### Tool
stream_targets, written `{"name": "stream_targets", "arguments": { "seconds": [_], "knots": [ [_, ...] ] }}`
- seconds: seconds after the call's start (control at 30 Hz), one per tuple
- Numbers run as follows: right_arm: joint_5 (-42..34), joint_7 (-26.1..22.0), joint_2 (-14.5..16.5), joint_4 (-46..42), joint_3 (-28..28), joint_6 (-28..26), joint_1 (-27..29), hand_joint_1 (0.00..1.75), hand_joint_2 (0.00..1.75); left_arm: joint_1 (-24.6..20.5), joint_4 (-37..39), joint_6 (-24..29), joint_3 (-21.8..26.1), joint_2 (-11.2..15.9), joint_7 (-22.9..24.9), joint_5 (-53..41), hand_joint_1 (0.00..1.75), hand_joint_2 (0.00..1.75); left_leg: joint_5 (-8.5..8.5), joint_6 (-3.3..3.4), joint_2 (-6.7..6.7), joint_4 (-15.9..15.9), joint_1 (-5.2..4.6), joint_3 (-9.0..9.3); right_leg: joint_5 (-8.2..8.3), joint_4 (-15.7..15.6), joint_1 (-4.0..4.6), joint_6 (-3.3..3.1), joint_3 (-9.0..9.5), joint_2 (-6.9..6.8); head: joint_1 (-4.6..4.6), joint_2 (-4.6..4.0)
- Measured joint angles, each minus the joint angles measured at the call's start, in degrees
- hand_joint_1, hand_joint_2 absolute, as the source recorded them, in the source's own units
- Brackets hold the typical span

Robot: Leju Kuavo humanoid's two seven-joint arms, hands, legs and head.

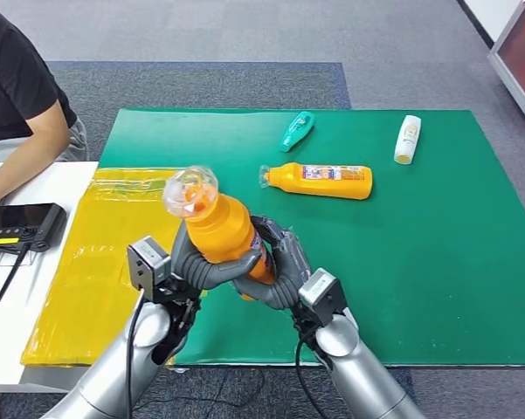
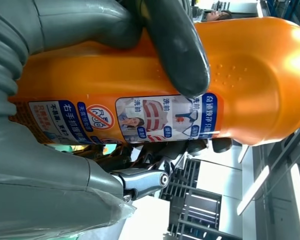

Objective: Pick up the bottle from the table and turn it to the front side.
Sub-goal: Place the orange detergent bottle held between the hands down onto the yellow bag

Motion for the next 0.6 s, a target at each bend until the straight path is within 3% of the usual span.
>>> {"name": "stream_targets", "arguments": {
  "seconds": [0.17, 0.23, 0.3, 0.37, 0.6],
  "knots": [
    [0.0, 0.0, 0.0, 0.0, 0.1, -0.4, 0.0, 1.75, 1.75, 0.5, 0.0, 1.5, 0.1, -0.2, -1.0, -0.5, 1.75, 1.75, 0.0, 0.0, 0.0, 0.0, 0.0, 0.0, 0.0, 0.0, 0.0, 0.0, 0.0, 0.0, 0.0, -0.01],
    [0.0, 0.2, 0.0, 0.0, 0.1, -0.7, 0.1, 1.13, 1.75, 0.8, 0.0, 2.7, 0.1, -0.2, -1.3, -1.3, 1.75, 1.75, 0.0, 0.0, 0.0, 0.0, 0.0, 0.0, 0.0, 0.0, 0.0, 0.0, 0.0, 0.0, 0.0, 0.0],
    [-0.1, 0.5, 0.0, 0.0, 0.1, -1.3, 0.3, 0.25, 1.75, 1.2, 0.0, 4.4, 0.2, -0.2, -1.5, -2.4, 1.75, 1.75, 0.0, 0.0, 0.0, 0.0, 0.0, 0.0, 0.0, 0.0, 0.0, 0.0, 0.0, 0.0, 0.0, -0.01],
    [-0.2, 0.9, 0.0, 0.0, 0.1, -1.8, 0.6, 0.0, 1.75, 1.5, -0.1, 6.1, 0.3, -0.1, -1.7, -3.5, 1.75, 1.75, 0.0, 0.0, 0.0, 0.0, 0.0, 0.0, 0.0, 0.0, 0.0, 0.0, 0.0, 0.0, 0.01, 0.0],
    [-1.0, 1.8, 0.0, -0.1, 0.7, -4.2, 2.4, 0.0, 1.75, 2.7, -1.0, 10.3, 2.3, 0.9, -2.0, -5.2, 1.75, 1.75, -0.01, -0.01, 0.04, 0.0, 0.01, 0.01, 0.0, 0.0, 0.01, -0.01, -0.03, 0.03, 0.0, 0.0]
  ]
}}
